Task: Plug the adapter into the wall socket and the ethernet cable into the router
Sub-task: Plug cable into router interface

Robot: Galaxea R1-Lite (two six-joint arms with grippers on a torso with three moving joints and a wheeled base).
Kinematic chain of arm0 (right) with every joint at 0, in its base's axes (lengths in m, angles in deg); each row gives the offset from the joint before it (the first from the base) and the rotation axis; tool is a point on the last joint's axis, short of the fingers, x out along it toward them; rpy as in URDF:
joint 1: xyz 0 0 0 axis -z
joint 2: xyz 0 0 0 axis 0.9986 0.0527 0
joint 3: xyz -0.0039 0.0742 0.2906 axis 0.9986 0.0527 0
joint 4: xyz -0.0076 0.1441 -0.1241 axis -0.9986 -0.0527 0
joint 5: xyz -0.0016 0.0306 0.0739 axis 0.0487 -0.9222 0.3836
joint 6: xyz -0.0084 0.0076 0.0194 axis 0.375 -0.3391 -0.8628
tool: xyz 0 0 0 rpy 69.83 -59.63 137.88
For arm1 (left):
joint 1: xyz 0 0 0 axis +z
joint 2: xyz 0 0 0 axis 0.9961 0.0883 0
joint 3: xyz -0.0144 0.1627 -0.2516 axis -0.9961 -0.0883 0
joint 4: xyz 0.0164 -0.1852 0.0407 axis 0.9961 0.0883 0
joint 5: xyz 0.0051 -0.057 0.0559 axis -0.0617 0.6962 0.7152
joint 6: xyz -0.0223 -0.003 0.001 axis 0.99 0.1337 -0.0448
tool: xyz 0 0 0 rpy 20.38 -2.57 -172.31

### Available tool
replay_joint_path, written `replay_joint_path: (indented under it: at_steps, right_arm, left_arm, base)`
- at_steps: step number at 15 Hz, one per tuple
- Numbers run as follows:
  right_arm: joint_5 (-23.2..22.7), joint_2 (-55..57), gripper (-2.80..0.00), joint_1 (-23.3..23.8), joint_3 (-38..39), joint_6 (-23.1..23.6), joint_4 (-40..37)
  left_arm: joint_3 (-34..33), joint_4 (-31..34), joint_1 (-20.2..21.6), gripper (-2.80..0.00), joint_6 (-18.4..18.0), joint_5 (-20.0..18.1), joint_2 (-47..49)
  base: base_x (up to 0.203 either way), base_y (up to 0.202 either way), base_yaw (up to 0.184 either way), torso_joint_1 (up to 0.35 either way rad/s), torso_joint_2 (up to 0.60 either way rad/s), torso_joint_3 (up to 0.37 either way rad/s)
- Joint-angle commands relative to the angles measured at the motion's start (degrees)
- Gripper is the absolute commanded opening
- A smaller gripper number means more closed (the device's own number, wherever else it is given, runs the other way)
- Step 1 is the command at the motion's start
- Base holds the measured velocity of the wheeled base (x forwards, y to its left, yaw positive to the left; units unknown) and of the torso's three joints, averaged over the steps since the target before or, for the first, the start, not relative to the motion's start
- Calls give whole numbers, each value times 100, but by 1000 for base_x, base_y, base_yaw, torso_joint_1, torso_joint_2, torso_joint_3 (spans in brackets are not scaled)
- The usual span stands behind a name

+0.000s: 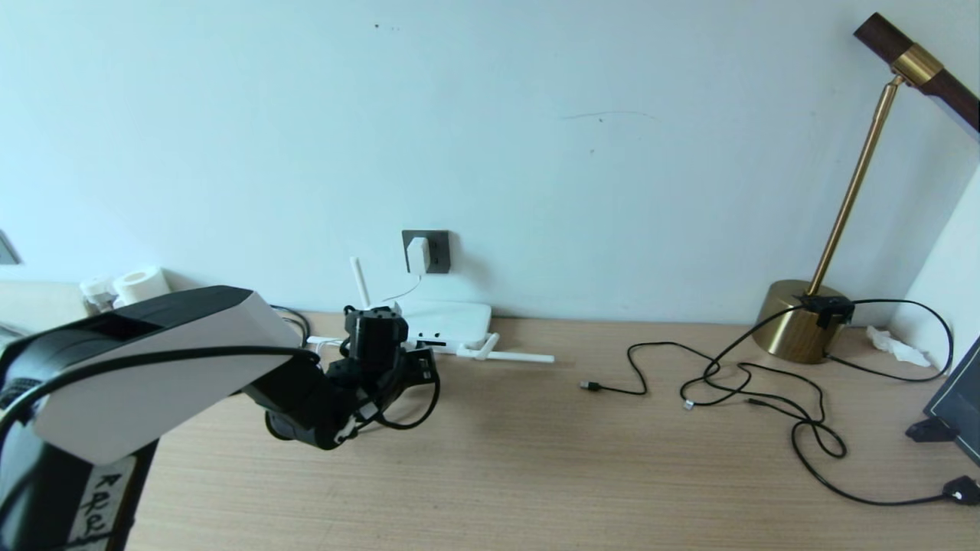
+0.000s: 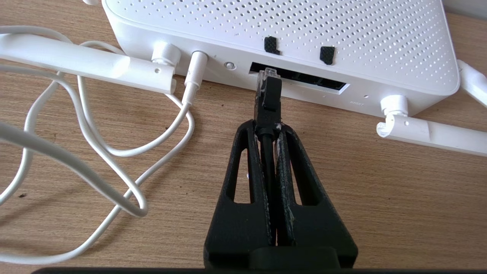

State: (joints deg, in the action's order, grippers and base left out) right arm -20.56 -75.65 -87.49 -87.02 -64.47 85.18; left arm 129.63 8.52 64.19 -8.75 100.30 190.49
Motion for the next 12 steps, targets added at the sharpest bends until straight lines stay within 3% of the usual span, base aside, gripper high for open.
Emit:
replay_joint_path:
  at_steps: [1,12]
  right_arm:
    - [2,9,0,-2,26,4,3]
    - [2,9,0,-2,18,4,3]
  left_arm:
    - [19,-26,9,-280,14,9,46]
    - [124,-44,62,-280,14,9,72]
  base:
    - [0,0,0,0,0,0]
    - [0,0,0,0,0,0]
